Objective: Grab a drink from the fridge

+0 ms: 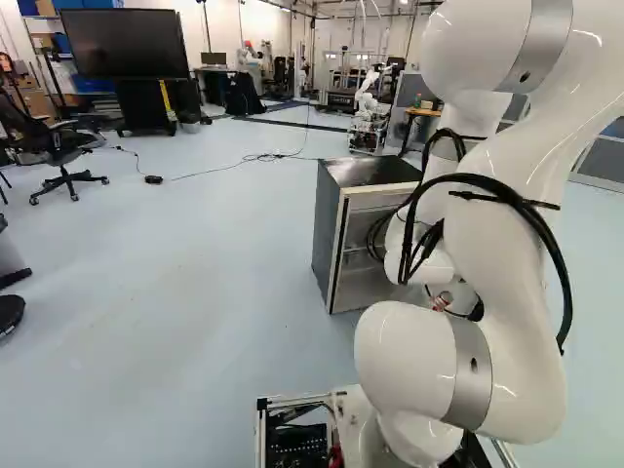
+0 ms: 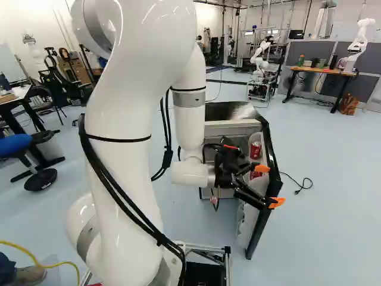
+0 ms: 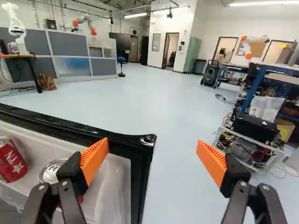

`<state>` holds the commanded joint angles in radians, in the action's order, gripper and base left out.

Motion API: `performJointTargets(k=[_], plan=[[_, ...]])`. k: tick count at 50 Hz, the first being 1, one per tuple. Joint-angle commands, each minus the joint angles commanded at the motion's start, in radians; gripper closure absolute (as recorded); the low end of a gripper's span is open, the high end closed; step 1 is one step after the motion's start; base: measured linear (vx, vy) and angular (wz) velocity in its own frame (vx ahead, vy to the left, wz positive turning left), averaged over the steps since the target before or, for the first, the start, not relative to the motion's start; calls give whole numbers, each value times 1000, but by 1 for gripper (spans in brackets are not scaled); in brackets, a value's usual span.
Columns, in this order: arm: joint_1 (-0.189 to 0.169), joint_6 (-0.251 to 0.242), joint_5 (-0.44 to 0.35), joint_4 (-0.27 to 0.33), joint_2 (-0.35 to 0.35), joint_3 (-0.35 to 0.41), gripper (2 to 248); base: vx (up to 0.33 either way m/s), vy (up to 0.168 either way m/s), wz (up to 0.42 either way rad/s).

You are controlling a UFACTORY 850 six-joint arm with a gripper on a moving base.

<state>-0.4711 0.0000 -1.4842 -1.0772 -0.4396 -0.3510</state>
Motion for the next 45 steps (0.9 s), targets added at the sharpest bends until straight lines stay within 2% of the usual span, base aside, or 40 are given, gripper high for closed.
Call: performJointTargets(k=[23,45], plan=[[-99,0,0,0,-71,-122,3,0,0,0],[-175,0,0,0,-143,-246,3,0,0,0]])
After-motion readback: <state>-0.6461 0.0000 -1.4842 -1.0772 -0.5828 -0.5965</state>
